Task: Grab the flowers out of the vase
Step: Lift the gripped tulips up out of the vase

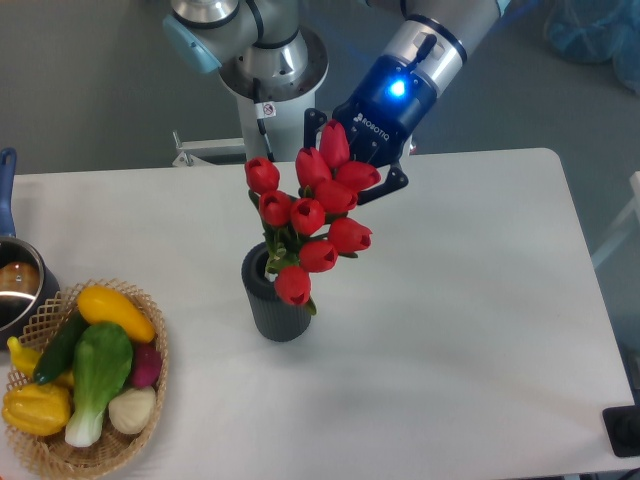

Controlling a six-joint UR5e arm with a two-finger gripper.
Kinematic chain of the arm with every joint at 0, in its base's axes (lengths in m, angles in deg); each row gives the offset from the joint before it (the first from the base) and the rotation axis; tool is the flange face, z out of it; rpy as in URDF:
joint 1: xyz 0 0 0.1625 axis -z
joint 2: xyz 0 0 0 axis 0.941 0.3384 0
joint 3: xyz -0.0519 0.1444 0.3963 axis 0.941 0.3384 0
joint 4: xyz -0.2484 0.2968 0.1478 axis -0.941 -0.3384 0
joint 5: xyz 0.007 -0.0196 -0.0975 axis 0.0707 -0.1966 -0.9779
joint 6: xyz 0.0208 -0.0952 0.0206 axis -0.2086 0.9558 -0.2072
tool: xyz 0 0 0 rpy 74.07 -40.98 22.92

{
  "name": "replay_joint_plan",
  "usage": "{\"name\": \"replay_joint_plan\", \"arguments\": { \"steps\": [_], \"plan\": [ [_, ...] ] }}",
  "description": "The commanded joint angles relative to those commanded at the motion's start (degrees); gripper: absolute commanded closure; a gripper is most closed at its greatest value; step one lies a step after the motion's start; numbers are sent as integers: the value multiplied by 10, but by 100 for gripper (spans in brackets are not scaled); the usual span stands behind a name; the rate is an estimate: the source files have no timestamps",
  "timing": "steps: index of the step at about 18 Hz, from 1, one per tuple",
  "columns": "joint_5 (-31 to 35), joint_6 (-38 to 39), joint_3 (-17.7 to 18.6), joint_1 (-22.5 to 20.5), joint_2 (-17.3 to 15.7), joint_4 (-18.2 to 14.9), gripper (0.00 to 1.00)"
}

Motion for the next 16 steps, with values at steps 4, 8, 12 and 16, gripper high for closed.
{"name": "replay_joint_plan", "arguments": {
  "steps": [4,8,12,16],
  "plan": [
    [-10,1,0,-12,-7,-16,86],
    [-16,1,-2,-25,-12,-16,86],
    [-47,8,-11,-43,-13,-16,86],
    [-54,17,-25,-54,-10,-15,86]
  ]
}}
